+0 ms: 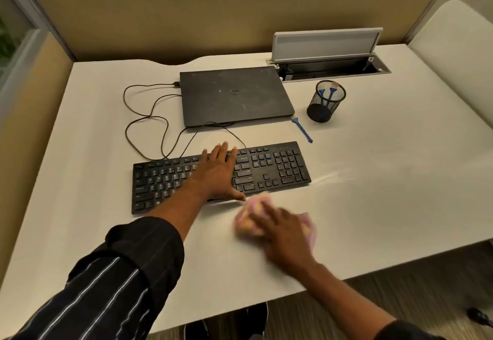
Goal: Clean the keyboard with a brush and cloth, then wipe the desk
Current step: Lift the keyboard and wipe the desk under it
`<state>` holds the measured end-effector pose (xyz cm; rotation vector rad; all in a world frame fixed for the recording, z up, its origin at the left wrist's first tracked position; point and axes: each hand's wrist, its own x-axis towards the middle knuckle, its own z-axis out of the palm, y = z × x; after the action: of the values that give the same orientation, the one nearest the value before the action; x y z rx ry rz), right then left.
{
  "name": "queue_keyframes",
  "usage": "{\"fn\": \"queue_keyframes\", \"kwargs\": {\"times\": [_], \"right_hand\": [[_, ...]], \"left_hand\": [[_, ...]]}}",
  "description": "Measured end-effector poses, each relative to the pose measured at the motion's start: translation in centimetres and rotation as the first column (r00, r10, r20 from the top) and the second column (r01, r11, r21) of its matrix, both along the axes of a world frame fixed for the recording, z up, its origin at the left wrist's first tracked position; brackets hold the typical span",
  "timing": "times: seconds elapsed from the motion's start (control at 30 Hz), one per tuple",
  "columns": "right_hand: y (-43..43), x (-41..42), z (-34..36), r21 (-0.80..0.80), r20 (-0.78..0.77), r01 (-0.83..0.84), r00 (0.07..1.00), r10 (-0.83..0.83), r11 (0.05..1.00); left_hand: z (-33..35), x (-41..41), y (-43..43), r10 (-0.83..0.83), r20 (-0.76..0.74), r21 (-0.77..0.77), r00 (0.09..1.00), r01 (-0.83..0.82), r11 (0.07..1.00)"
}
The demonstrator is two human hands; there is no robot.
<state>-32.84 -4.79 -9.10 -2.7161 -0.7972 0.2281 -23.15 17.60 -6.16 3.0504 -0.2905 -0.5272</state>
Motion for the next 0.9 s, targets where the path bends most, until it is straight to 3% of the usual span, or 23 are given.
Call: {"fn": "queue_keyframes", "kwargs": {"times": [0.1,0.23,0.43,0.57,0.67,0.83,0.9], "right_hand": [[-4.8,4.1,0.3,-0.088,0.065,0.23,0.972,-0.225,0.969],[-5.6,5.0,-0.2,-0.247,0.019,0.282,0.958,-0.287,0.927],[0.2,-0.4,-1.1,-0.131,0.053,0.103,0.994,-0.096,0.986],[2.0,-2.5,-0.4,-0.072,0.008,0.006,1.0,-0.005,0.997],[-0.6,0.6,0.1,-0.014,0.104,0.059,0.993,-0.057,0.998],[-3.1,3.9,-0.5,-0.149,0.107,0.236,0.969,-0.221,0.96],[-1.1,2.4,-1.0,-0.147,0.12,0.209,0.974,-0.193,0.967]], "left_hand": [[0.0,-2.0,-0.4,-0.038,0.136,-0.061,0.99,0.047,0.997],[-1.2,-5.7,-0.9,-0.069,0.185,-0.062,0.98,0.082,0.995],[-3.8,-11.6,-0.5,-0.001,0.121,-0.14,0.993,0.018,0.99],[-4.4,-13.8,0.8,0.01,0.093,-0.11,0.996,0.0,0.994],[-3.3,-15.1,2.1,0.069,0.086,-0.137,0.994,-0.056,0.989],[-3.0,-17.0,4.0,0.128,0.045,-0.146,0.991,-0.12,0.982],[-2.9,-17.8,4.2,0.142,0.001,-0.171,0.99,-0.139,0.975]]}}
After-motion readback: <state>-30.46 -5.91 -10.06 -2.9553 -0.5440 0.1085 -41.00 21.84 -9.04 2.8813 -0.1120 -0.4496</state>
